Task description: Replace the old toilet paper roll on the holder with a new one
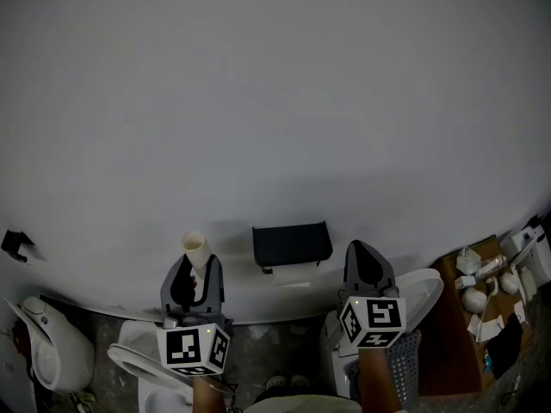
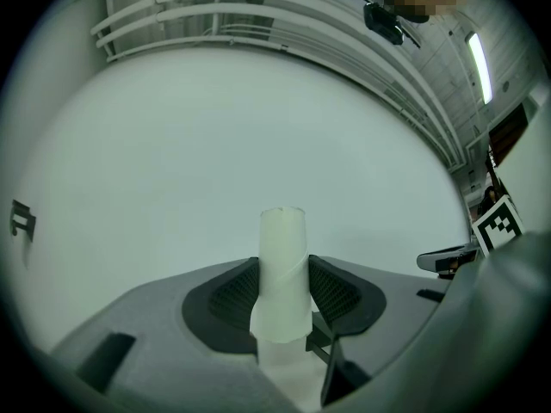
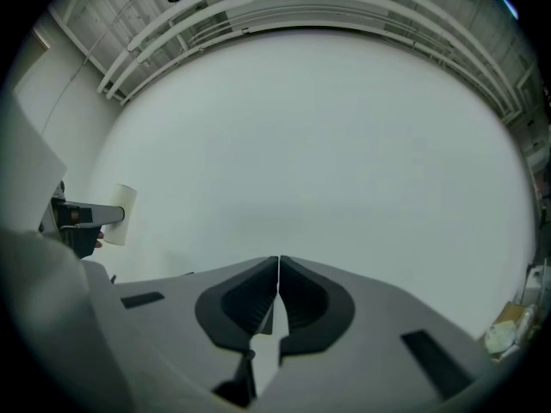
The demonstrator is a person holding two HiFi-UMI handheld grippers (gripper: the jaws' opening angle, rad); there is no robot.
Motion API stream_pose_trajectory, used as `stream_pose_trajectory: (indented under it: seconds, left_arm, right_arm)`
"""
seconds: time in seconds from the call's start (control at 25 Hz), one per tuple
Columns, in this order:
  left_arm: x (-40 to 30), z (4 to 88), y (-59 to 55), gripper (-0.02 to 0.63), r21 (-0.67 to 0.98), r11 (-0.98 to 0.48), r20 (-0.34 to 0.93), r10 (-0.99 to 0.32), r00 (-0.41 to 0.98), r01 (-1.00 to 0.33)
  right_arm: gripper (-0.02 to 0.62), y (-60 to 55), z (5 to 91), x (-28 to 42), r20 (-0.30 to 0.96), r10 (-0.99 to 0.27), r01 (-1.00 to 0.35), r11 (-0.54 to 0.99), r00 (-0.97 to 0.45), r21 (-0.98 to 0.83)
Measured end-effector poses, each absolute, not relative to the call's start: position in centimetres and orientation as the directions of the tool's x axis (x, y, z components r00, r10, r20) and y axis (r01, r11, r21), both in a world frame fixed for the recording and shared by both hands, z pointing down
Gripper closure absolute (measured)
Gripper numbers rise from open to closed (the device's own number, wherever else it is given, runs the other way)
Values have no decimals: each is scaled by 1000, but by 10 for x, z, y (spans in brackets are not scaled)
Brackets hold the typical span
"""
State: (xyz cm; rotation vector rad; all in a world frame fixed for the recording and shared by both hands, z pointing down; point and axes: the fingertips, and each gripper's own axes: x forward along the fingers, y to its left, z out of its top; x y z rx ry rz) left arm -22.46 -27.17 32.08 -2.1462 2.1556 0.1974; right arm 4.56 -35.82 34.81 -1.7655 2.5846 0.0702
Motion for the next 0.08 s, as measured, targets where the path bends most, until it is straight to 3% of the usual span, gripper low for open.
stream_pose_trajectory:
  seconds: [0.08]
  left_arm:
    - [-223, 322, -272, 425, 23, 3, -156, -988, -7, -1000]
  right_arm:
    - [600, -360, 349, 48, -31, -931, -931, 363, -364, 28]
